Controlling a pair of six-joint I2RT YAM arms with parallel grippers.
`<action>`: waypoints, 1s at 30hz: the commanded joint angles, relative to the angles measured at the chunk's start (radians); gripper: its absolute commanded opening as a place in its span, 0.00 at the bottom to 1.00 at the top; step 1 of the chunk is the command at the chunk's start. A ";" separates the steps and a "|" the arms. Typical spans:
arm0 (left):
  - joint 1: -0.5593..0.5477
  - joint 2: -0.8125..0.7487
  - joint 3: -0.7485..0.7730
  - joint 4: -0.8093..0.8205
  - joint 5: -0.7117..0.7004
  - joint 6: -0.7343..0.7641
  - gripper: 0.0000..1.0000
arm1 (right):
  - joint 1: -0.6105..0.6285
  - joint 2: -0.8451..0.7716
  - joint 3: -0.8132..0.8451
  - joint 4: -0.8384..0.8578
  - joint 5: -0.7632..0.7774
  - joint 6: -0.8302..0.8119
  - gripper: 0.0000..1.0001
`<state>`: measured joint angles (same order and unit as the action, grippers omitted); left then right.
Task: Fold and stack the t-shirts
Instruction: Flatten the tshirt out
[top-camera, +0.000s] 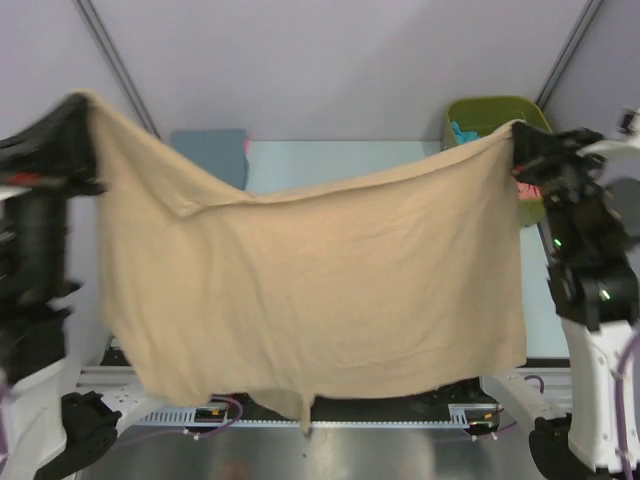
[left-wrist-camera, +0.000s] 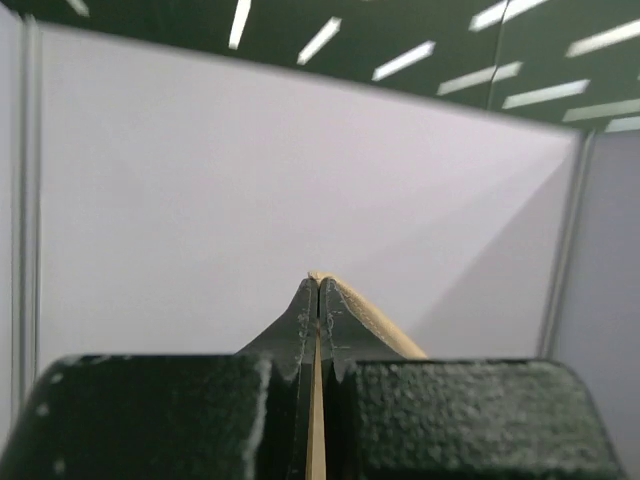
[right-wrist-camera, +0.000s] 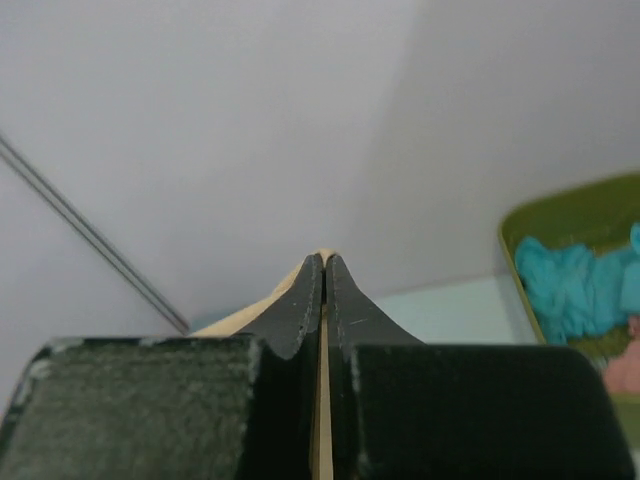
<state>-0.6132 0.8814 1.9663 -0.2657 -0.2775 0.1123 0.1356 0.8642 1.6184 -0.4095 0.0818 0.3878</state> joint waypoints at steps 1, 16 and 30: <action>-0.002 0.111 -0.191 0.115 -0.098 0.065 0.00 | 0.001 0.128 -0.168 0.130 -0.008 0.006 0.00; 0.463 0.675 -0.601 0.411 0.126 -0.175 0.00 | -0.002 0.966 -0.126 0.511 -0.030 -0.075 0.00; 0.506 0.906 -0.305 0.318 0.138 -0.247 0.00 | 0.005 1.227 0.299 0.330 -0.007 -0.096 0.00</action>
<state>-0.1108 1.8206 1.5658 0.0315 -0.1455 -0.1020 0.1394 2.1376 1.8641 -0.0669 0.0631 0.3038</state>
